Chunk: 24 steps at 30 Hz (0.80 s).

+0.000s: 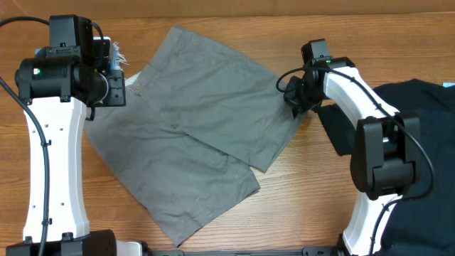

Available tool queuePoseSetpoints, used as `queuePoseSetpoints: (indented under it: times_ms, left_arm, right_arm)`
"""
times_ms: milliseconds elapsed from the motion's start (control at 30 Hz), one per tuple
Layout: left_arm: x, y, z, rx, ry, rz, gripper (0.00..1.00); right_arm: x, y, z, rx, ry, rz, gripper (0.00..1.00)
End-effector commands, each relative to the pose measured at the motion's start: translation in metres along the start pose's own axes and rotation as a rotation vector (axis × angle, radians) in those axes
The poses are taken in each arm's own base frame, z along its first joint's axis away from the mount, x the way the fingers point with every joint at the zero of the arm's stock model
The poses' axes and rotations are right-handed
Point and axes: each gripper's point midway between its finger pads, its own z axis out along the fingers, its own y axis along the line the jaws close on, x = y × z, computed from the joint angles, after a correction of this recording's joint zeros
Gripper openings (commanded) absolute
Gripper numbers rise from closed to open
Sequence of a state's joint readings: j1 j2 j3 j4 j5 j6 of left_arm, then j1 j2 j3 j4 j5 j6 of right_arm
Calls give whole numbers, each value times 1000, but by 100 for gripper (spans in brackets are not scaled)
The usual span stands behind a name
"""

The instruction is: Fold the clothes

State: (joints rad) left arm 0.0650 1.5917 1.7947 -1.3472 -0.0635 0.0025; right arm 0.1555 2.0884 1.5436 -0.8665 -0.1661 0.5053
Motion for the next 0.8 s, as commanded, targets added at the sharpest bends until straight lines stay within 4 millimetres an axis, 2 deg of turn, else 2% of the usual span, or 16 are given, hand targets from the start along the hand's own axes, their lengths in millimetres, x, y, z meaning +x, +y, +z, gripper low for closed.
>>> queuePoseSetpoints:
  times_ms: [0,33,133,267,300,333,367,400,533,667,700,767]
  left_arm:
    - [-1,-4,-4,12,-11,16,51]
    - [-1,-4,-4,12,-11,16,51]
    - [-1,-4,-4,12,-11,16,51]
    - [-2,-4,-4,12,-12,15,54]
    - [-2,-4,-4,12,-14,15,56]
    - [-3,-4,-4,12,-16,15,61]
    - [-3,-4,-4,11,-19,15,62]
    - [-4,-4,-4,11,-21,15,63]
    - [-5,-2,-4,4,-26,18,64]
    - [-5,0,-4,-7,-26,26,68]
    - [-5,5,-3,-26,-24,22,69]
    - [-5,15,1,-56,-12,-4,69]
  right_arm:
    - [-19,2,-9,-21,-66,-18,4]
    - [-48,-2,-28,-10,-155,-26,4]
    - [-101,-17,-67,26,-315,-12,4]
    - [-146,-39,-110,19,-447,56,5]
    - [-155,-44,-119,6,-468,69,16]
    - [-160,-47,-126,-9,-479,75,49]
    - [-162,-49,-131,-27,-476,65,72]
    - [-162,-49,-135,-41,-466,54,78]
    - [-149,-59,-146,-46,-397,63,81]
    - [-127,-54,-164,-65,-351,11,81]
    - [-120,-51,-170,-74,-342,2,81]
    - [-93,-41,-190,-91,-300,-19,81]
